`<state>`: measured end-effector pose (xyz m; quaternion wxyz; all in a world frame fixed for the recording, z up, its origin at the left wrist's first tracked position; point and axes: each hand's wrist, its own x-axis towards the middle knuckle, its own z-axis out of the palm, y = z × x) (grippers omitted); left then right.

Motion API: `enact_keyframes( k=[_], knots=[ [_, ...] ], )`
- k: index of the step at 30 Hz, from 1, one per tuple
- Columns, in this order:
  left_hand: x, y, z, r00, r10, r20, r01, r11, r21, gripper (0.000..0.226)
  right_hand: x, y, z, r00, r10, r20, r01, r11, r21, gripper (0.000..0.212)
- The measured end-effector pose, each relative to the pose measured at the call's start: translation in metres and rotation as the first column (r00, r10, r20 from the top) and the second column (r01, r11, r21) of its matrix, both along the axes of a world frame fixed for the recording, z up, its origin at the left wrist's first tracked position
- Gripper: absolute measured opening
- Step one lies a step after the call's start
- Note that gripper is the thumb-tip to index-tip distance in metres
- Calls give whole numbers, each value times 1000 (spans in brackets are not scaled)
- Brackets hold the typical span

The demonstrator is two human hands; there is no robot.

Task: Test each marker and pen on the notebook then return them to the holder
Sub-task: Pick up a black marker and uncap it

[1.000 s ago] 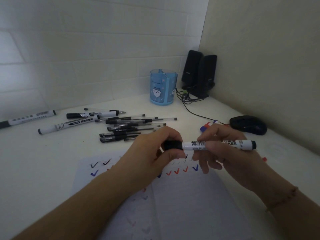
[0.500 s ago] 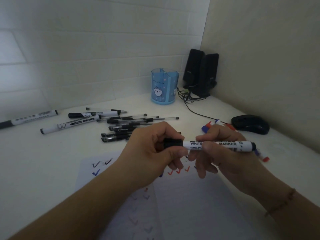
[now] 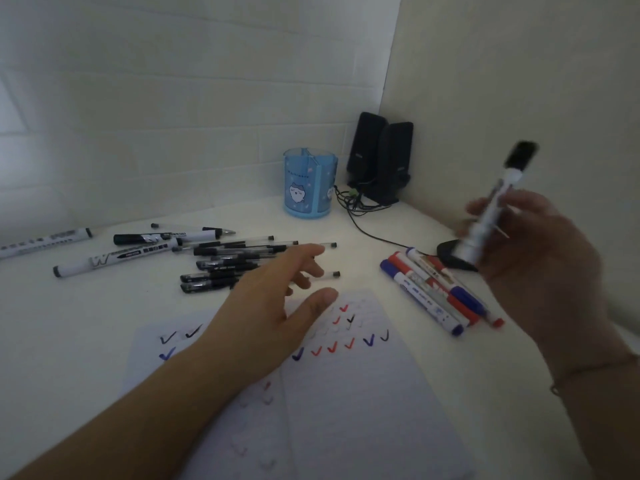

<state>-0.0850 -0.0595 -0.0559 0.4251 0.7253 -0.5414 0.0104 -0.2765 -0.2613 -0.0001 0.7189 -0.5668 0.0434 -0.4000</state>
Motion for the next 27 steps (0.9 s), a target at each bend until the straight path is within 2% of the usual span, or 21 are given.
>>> enact_keyframes(
  k=[1, 2, 3, 4, 6, 8, 9, 12, 15, 18, 21, 25, 27],
  knots=[
    [0, 0, -2, 1000, 4, 21, -4, 1000, 14, 49, -2, -7, -3, 962, -252, -108, 242, 966, -96, 19],
    [1, -1, -3, 999, 9, 34, -10, 1000, 28, 47, -4, -16, -7, 842, -490, -226, 417, 857, -302, 18],
    [2, -1, -5, 999, 16, 44, -18, 999, 40, 46, -4, -24, -13, 691, -653, -310, 462, 729, -506, 22],
    [2, -1, -5, 998, 27, 57, -30, 998, 47, 45, -4, -31, -18, 567, -733, -375, 412, 647, -642, 35],
    [3, -2, -6, 995, 45, 86, -50, 997, 59, 45, -5, -37, -24, 423, -770, -477, 327, 621, -712, 49],
    [3, -2, -7, 994, 64, 86, -70, 996, 61, 40, -4, -40, -28, 328, -804, -495, 255, 580, -774, 37],
    [4, -2, -7, 994, 75, 83, -80, 995, 56, 37, -2, -40, -31, 304, -795, -525, 212, 594, -776, 29],
    [5, -2, -8, 992, 91, 84, -96, 994, 52, 32, 5, -39, -40, 288, -729, -620, 118, 670, -733, 19],
    [7, -3, -10, 990, 97, 98, -103, 993, 62, 27, 8, -39, -44, 248, -747, -617, 27, 642, -766, 23],
    [9, -5, -11, 989, 105, 105, -114, 990, 78, 24, 8, -40, -42, 242, -755, -610, 43, 636, -770, 28],
    [14, -6, -11, 983, 138, 118, -148, 986, 74, 11, 8, -36, -41, 224, -778, -587, 76, 614, -785, 30],
    [21, -8, -13, 970, 225, 98, -233, 968, 90, 20, 21, -11, -24, 328, -864, -381, 157, 447, -881, 27],
    [21, -7, -13, 958, 265, 107, -276, 956, 100, 19, 44, 11, -13, 408, -840, -358, 68, 419, -905, 25]
  ],
)
